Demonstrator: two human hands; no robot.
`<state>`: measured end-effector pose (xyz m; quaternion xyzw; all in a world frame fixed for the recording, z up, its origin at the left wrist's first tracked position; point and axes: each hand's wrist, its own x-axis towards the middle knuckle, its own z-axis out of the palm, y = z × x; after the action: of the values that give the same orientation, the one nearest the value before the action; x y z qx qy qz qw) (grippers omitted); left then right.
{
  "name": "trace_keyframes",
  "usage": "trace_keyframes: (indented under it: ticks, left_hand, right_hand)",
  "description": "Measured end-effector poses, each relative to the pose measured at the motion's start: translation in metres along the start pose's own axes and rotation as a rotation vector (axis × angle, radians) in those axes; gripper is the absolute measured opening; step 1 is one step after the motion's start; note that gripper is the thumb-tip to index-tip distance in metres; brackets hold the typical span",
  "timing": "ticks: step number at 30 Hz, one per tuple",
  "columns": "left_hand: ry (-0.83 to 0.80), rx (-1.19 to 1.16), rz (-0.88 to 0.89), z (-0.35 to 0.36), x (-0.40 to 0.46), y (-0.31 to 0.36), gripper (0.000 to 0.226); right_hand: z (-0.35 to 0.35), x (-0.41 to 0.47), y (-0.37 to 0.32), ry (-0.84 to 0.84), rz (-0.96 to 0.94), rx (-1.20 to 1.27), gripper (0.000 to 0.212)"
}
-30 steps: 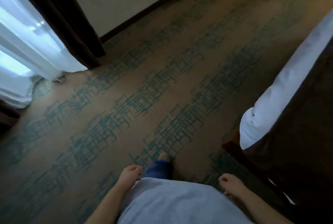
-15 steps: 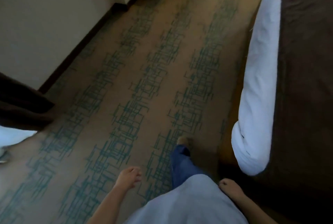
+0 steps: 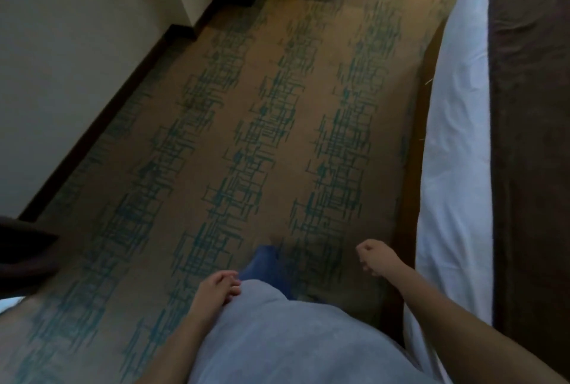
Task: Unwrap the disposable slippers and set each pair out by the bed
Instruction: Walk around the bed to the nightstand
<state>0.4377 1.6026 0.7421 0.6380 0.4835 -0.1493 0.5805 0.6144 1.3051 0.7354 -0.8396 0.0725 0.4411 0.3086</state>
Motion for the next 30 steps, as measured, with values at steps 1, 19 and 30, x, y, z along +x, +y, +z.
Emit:
trace_keyframes:
  ticks: [1, 19, 30]
  left_hand:
    - [-0.012, 0.017, -0.008, 0.001, 0.015, 0.016, 0.016]
    - [-0.145, 0.376, 0.17, 0.046, 0.303, 0.442, 0.026]
    - [-0.207, 0.404, 0.005, 0.174, 0.4, 0.578, 0.017]
  right_hand:
    - [-0.011, 0.011, -0.012, 0.001, -0.001, 0.016, 0.016]
    - [-0.111, 0.166, -0.164, 0.205, 0.313, 0.293, 0.021]
    - [-0.313, 0.328, -0.218, 0.18, 0.371, 0.411, 0.024]
